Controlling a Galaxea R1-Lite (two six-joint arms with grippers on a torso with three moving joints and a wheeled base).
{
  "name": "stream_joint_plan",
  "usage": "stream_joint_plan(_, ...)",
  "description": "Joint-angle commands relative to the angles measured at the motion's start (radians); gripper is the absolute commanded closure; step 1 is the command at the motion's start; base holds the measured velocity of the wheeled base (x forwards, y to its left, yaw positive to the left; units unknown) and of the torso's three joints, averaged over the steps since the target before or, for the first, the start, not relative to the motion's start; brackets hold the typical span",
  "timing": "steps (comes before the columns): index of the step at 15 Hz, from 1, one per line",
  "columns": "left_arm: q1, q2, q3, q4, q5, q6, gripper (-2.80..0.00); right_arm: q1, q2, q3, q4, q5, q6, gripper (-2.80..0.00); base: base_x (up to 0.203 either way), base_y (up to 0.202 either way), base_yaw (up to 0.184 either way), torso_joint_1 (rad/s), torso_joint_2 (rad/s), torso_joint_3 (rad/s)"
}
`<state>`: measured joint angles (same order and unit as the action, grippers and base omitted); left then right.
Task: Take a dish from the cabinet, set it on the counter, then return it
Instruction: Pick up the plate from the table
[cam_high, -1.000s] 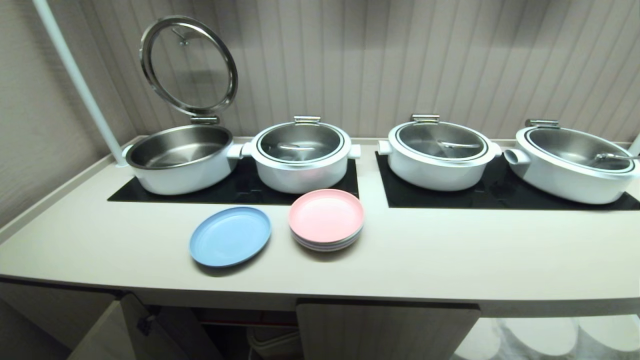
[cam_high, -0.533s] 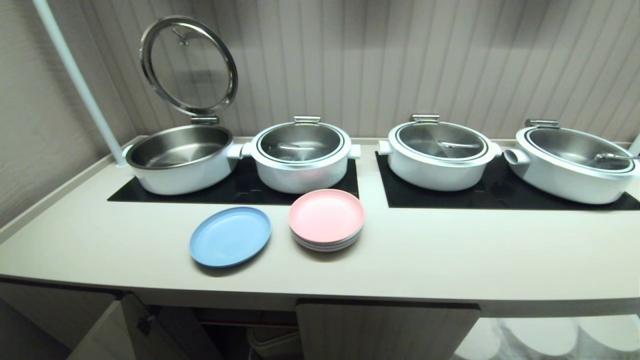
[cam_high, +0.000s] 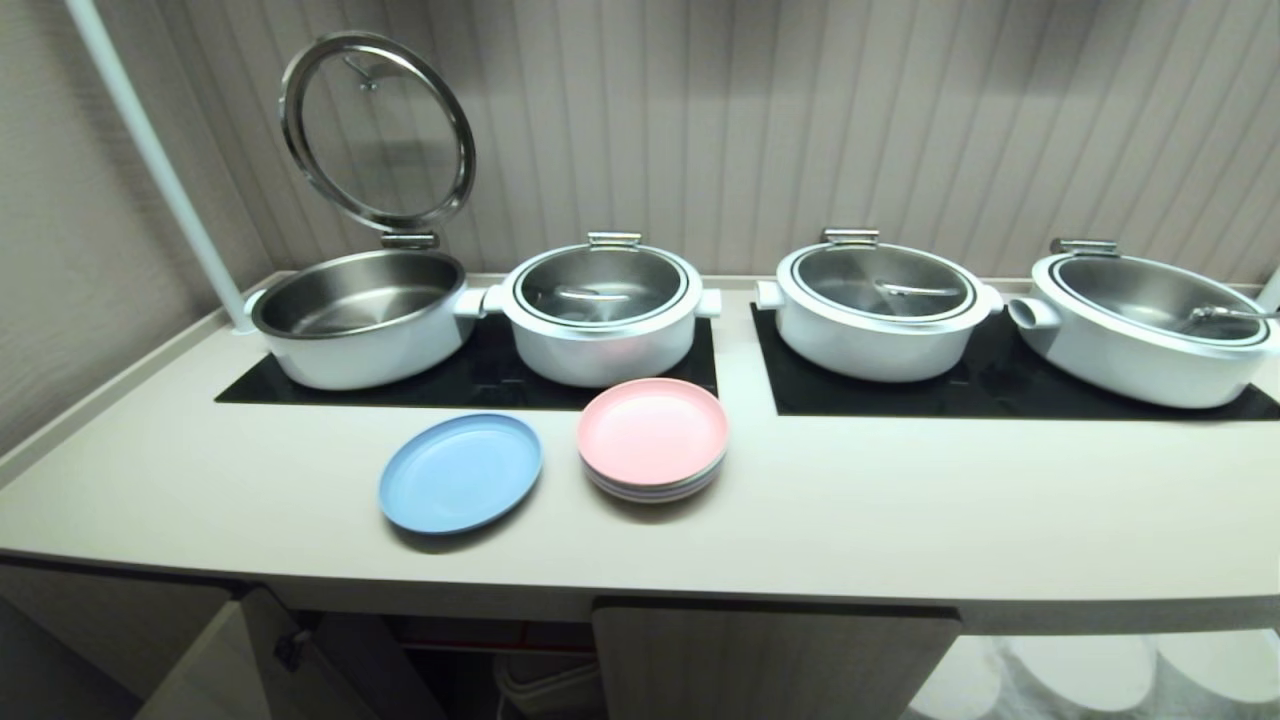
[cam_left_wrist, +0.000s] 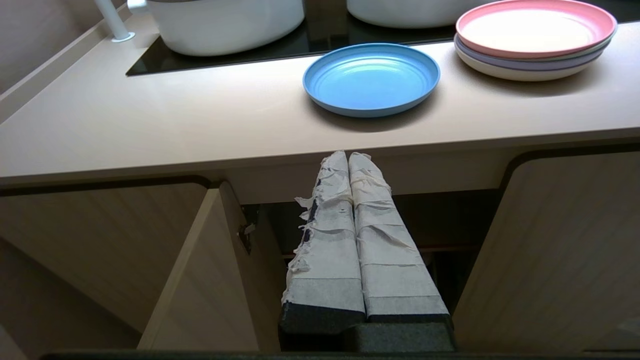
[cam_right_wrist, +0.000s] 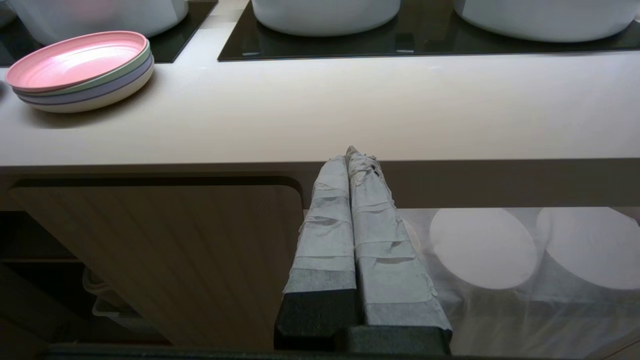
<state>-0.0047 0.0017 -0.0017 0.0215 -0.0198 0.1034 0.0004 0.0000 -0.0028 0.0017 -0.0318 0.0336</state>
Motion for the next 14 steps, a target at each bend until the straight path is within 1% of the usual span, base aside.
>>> stream_joint_plan(1, 0.000, 0.000, 0.000, 0.000, 0.000, 0.001, 0.00, 0.000, 0.000, 0.001, 0.000, 0.000, 0.000, 0.00, 0.000, 0.000, 0.000, 0.000, 0.00, 0.000)
stream_joint_plan(14, 0.000, 0.000, 0.000, 0.000, 0.000, 0.001, 0.00, 0.000, 0.000, 0.000, 0.000, 0.000, 0.000, 0.00, 0.000, 0.000, 0.000, 0.000, 0.00, 0.000)
